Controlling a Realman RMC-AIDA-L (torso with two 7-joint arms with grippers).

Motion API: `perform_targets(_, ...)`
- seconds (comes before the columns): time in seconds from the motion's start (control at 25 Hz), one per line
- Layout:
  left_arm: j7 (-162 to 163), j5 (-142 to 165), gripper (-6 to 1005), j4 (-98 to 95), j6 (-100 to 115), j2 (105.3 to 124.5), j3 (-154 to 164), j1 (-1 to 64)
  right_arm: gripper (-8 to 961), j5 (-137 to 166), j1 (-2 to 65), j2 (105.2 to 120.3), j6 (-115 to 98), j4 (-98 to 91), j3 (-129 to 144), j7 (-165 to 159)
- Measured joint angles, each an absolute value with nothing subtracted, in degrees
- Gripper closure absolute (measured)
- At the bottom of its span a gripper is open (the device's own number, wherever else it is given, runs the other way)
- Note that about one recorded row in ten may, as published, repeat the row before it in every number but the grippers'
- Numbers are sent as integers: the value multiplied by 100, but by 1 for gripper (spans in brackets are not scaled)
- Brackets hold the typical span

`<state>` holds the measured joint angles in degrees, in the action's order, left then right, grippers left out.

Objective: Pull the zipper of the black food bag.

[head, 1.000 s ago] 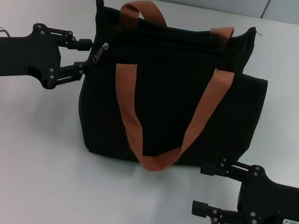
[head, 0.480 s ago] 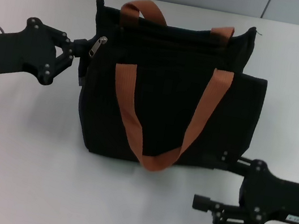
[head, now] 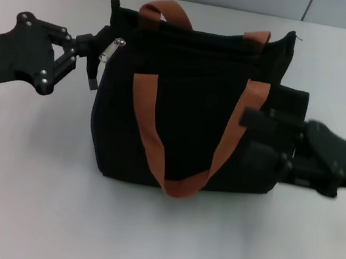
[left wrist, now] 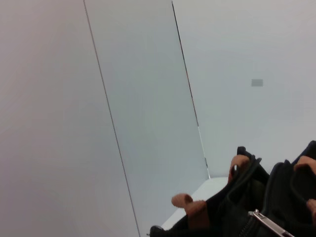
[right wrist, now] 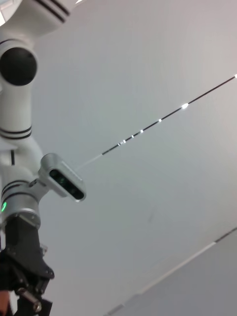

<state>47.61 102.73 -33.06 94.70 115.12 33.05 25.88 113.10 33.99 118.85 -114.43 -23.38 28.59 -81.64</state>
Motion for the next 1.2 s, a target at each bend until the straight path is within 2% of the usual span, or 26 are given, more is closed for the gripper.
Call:
perform_targets(0.2, 4678, 10237, 989, -3401, 9514, 11555, 3304, 2577, 150, 11310, 4001, 11778, -11269, -2384, 2876, -9152)
perform_targets(0.72, 4670, 10151, 989, -3419, 9461, 11560, 3296, 2575, 157, 11346, 5244, 11753, -10027, -2951, 3554, -11328)
perform_targets(0.8, 4668, 10145, 989, -3419, 9460, 11562, 3296, 2581, 211, 11354, 5450, 11739, -9888, -2994, 3816, -11669)
perform_targets(1.2, 4683, 10134, 989, -3419, 9452, 11562, 3296, 2628, 259, 11365, 6025, 11778, -9352, -3140, 4710, -12993)
